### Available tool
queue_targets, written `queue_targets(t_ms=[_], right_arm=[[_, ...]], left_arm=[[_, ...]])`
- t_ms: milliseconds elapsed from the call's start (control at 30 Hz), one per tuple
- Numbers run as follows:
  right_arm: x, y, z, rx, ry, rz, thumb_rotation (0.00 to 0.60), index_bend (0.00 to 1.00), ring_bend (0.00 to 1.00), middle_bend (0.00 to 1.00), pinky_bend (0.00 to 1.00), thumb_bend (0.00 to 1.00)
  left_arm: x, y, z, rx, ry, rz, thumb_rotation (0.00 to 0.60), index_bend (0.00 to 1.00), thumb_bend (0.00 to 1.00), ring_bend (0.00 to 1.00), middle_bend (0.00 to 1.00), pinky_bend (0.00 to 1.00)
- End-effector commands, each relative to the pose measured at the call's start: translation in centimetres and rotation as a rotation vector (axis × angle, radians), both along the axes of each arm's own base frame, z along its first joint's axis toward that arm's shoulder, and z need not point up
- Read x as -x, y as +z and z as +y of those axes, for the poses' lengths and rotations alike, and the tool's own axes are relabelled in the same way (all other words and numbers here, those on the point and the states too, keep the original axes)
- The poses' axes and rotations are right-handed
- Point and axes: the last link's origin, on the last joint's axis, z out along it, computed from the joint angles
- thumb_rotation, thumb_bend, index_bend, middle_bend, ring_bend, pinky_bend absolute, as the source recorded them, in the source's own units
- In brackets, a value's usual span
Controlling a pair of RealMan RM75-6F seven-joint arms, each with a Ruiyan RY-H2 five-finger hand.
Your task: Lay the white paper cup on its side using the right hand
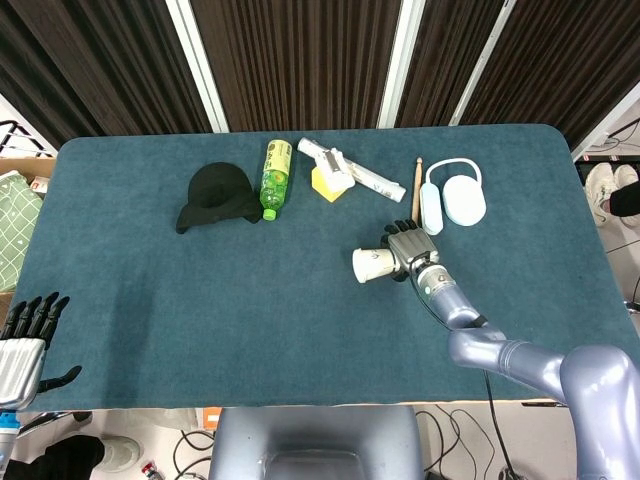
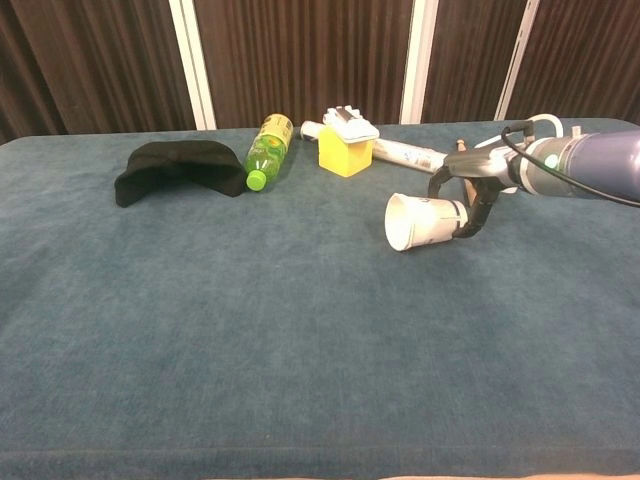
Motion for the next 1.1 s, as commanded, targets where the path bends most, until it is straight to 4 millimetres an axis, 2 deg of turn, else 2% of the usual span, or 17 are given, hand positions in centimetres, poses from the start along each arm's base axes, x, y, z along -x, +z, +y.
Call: queue_targets(t_ms=[33,200,333,533,667,767,933,1100], right_arm=[[-0.2,0.4,-0.1,0.009,0.009,0.001,0.600,0.44,0.03,0.14,0.06,0.37],[-1.1,2.0,-0.3,0.042,0.071,0.055,0.600,0.44,0.03,0.14,0.06,0.37],[-2.6,3.8,-0.3,0.087,0.165,0.154,0.600,0.44,0.03,0.14,0.06,0.37],[-5.4,5.6,0.1,0.161,0.368,0.467,0.600,0.45,0.05,0.16,0.06,0.38],[-7.0,5.4,0.5,0.188,0.450,0.596,0.600,0.44,0.07,0.17,0.06,0.38],[-7.6,4.7,0.8,0.191,0.483,0.671,0.600,0.44,0.07,0.17,0.06,0.38],[-7.0,3.3,0.8,0.168,0.559,0.843,0.600,0.47,0.09,0.17,0.06,0.38],[-6.4,1.5,1.1,0.136,0.574,0.882,0.600,0.48,0.10,0.18,0.06,0.37]], left_arm=[[0.0,0.0,0.0,0.000,-0.001,0.000,0.599,0.00,0.05,0.00,0.00,0.00],[0.0,0.0,0.0,0.002,0.001,0.001,0.599,0.00,0.05,0.00,0.00,0.00],[0.0,-0.1,0.0,0.003,0.001,0.004,0.599,0.00,0.05,0.00,0.00,0.00],[0.0,-0.1,0.0,0.002,0.002,0.008,0.599,0.00,0.05,0.00,0.00,0.00],[0.0,-0.1,0.0,0.001,0.001,0.008,0.599,0.00,0.05,0.00,0.00,0.00],[0.1,0.0,0.0,0.000,-0.001,0.005,0.599,0.00,0.05,0.00,0.00,0.00],[0.0,-0.1,0.0,0.003,-0.002,0.001,0.599,0.00,0.05,0.00,0.00,0.00],[0.0,0.0,0.0,0.005,-0.002,-0.003,0.599,0.00,0.05,0.00,0.00,0.00]])
